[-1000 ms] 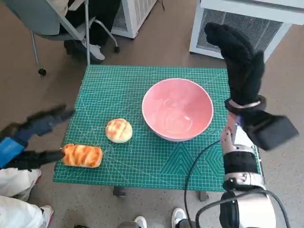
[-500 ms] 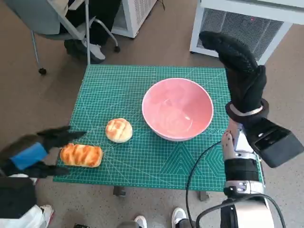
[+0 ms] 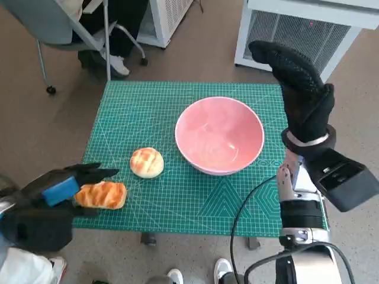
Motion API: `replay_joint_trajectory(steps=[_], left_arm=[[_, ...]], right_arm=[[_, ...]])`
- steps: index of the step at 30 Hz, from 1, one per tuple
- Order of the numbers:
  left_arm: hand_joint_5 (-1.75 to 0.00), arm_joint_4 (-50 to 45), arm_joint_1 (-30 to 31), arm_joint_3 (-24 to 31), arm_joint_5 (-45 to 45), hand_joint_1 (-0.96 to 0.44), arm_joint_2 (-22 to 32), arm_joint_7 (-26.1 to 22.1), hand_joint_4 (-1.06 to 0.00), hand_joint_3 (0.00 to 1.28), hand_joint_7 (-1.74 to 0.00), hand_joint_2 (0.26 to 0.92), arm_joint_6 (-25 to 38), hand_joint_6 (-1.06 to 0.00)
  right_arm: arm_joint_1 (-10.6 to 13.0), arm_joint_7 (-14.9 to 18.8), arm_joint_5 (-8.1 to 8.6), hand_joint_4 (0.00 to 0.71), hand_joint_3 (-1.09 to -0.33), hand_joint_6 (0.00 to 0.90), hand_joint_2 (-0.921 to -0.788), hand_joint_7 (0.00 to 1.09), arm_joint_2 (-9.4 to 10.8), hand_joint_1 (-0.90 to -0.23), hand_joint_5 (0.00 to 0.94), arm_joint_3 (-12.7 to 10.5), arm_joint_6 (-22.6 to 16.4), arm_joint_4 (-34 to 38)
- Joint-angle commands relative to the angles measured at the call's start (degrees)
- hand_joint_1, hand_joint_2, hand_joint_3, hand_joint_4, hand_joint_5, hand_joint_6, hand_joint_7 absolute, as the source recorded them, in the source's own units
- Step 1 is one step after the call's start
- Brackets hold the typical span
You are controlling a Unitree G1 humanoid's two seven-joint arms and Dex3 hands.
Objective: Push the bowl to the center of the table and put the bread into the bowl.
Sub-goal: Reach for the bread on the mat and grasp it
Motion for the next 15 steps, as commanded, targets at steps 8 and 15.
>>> replay_joint_trajectory(steps=[8,15], left_arm=[[-0.08,9.55,-2.91,-4.63,5.9,-0.19,-4.84,9.16,-0.58,0.0,-0.24,0.876,-4.96,-0.53],[-1.02,12.66,-3.93,-5.72,8.88,-0.03,-5.22,13.25,-0.54,0.15,-1.16,0.917,-6.91,-0.5]], right_arm=[[2.38,-0.08,-0.06,0.308,-0.769,-0.001,-0.921,0.77,-0.5,-0.619,0.013,0.35,1.75,-1.19],[2.7,0.15,0.14,0.308,-0.772,-0.001,-0.921,0.77,-0.6,-0.611,0.013,0.32,2.11,-1.73]])
